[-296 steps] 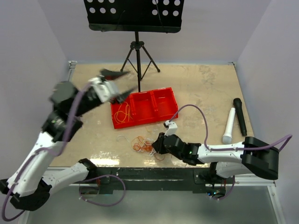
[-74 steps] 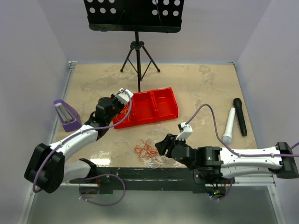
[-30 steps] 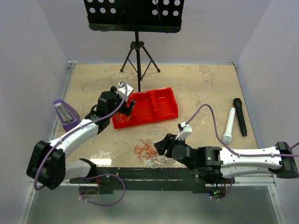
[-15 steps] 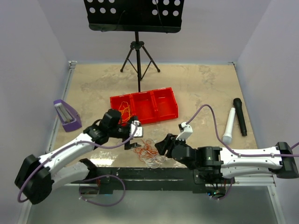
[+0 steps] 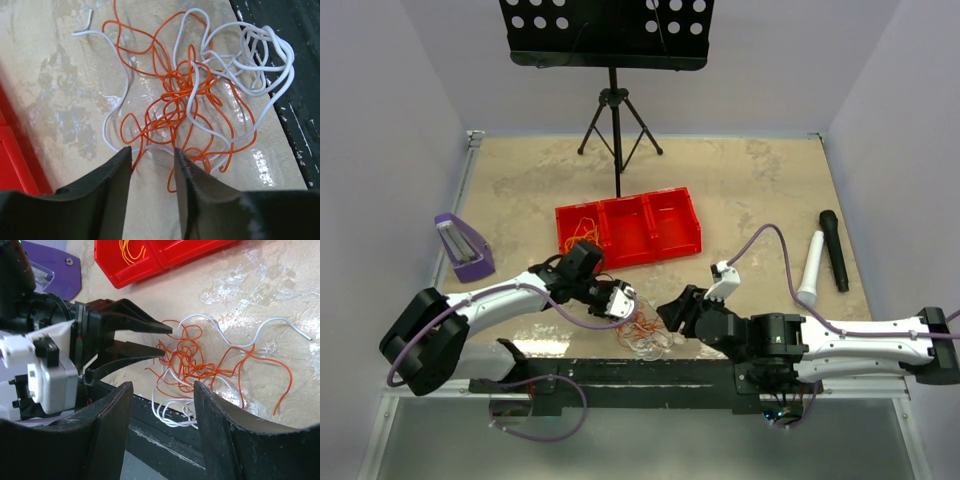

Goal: Untangle the cables

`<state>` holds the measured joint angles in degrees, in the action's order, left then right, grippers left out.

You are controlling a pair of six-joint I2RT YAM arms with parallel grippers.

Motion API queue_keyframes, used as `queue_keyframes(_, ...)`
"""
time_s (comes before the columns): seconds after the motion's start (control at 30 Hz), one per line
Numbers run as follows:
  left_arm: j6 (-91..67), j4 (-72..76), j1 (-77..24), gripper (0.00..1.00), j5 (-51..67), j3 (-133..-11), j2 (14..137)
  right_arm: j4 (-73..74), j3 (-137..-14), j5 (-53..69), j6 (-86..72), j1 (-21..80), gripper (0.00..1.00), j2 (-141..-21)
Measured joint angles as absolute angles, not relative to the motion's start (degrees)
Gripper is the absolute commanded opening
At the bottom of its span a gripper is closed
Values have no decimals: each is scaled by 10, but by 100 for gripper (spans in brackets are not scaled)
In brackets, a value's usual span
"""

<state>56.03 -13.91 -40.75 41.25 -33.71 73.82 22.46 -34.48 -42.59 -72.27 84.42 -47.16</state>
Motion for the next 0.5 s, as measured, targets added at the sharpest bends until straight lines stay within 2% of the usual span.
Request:
queue_keyframes(0.23, 583, -125, -425, 22, 413, -340, 758, 229, -345, -429, -725, 844, 56, -460)
queue_keyframes(0.4, 597, -119, -426, 0, 403, -340, 760, 227, -345, -429, -724, 844, 56, -465)
queue_keyframes(0.5, 598, -109, -426, 0, 394, -340, 757, 223, -345, -429, -721, 844, 56, -473)
